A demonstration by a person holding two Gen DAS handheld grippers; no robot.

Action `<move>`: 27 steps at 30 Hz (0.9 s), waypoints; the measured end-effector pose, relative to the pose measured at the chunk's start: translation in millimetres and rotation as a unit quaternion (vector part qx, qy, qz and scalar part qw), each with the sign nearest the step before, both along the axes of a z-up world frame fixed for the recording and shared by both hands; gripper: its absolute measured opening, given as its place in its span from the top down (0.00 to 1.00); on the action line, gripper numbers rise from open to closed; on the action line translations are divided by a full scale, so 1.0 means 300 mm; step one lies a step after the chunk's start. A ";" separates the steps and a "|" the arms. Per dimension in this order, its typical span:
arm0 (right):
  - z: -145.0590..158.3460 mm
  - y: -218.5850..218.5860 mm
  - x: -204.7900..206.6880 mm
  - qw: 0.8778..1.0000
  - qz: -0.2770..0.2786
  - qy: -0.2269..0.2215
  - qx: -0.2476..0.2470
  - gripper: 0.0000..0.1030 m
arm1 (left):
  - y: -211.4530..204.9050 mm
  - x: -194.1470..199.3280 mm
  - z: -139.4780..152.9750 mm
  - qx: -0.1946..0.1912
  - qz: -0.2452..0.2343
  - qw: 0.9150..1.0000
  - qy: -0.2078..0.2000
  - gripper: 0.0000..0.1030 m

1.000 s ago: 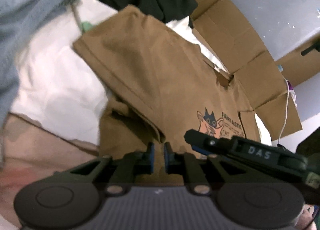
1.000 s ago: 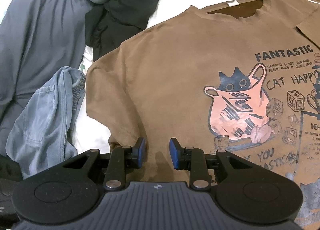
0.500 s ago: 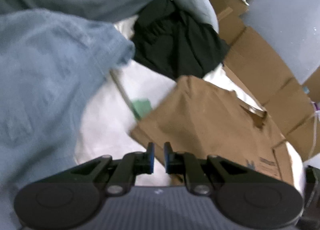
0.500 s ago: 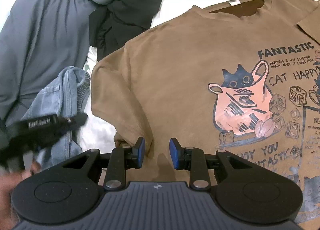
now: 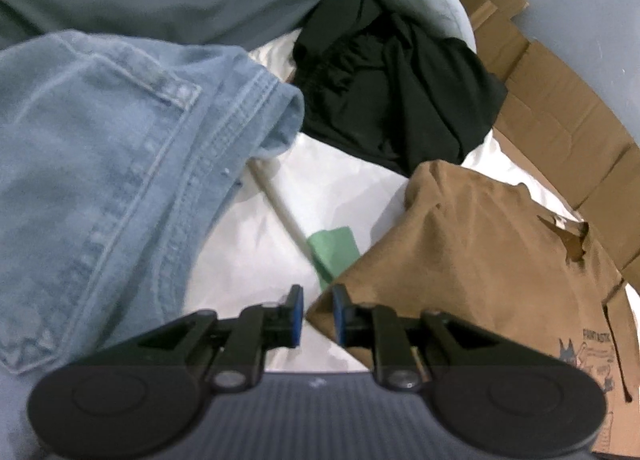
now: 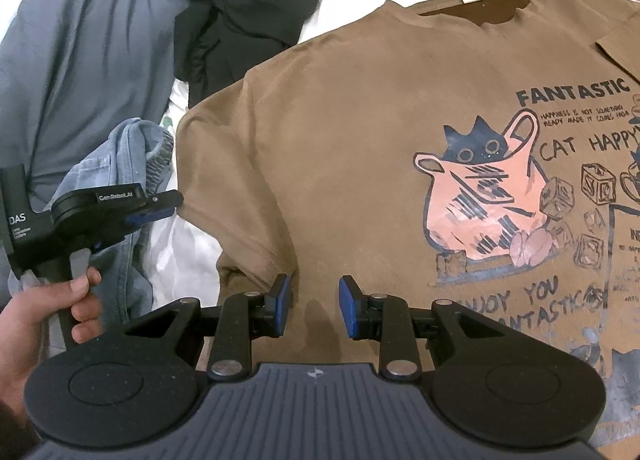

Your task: Fold clothes

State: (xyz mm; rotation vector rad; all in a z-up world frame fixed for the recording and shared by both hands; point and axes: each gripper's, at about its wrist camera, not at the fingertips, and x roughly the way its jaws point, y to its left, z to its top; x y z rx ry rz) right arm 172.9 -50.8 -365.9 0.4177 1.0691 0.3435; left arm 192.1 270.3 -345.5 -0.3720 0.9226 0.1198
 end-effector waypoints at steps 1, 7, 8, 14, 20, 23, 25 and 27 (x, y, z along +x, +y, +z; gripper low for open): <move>0.000 0.001 0.001 1.000 0.001 0.000 -0.001 0.72 | -0.002 0.002 -0.006 -0.002 -0.001 1.000 0.002 0.80; 0.006 0.010 0.008 1.000 0.003 -0.003 0.000 0.72 | -0.033 0.004 -0.032 0.036 -0.014 0.999 -0.001 0.65; 0.008 0.012 0.009 1.000 0.004 -0.004 0.001 0.72 | -0.041 0.001 -0.032 0.045 -0.016 0.999 -0.003 0.66; 0.015 0.026 0.014 1.000 0.004 -0.006 0.006 0.72 | -0.034 -0.002 -0.040 0.030 -0.010 0.999 -0.003 0.72; 0.043 0.054 0.024 1.000 0.014 -0.015 0.008 0.72 | -0.049 -0.040 -0.002 0.003 0.011 1.000 -0.010 0.98; 0.072 0.074 0.034 0.999 0.024 -0.030 0.007 0.72 | -0.074 -0.049 0.049 -0.004 0.001 1.000 -0.029 0.98; 0.088 0.086 0.043 0.999 0.031 -0.039 0.006 0.72 | -0.083 -0.045 0.076 -0.023 0.000 0.999 -0.035 0.98; 0.099 0.103 0.055 0.998 0.038 -0.047 0.006 0.72 | -0.090 -0.038 0.101 -0.043 -0.003 0.998 -0.039 0.98</move>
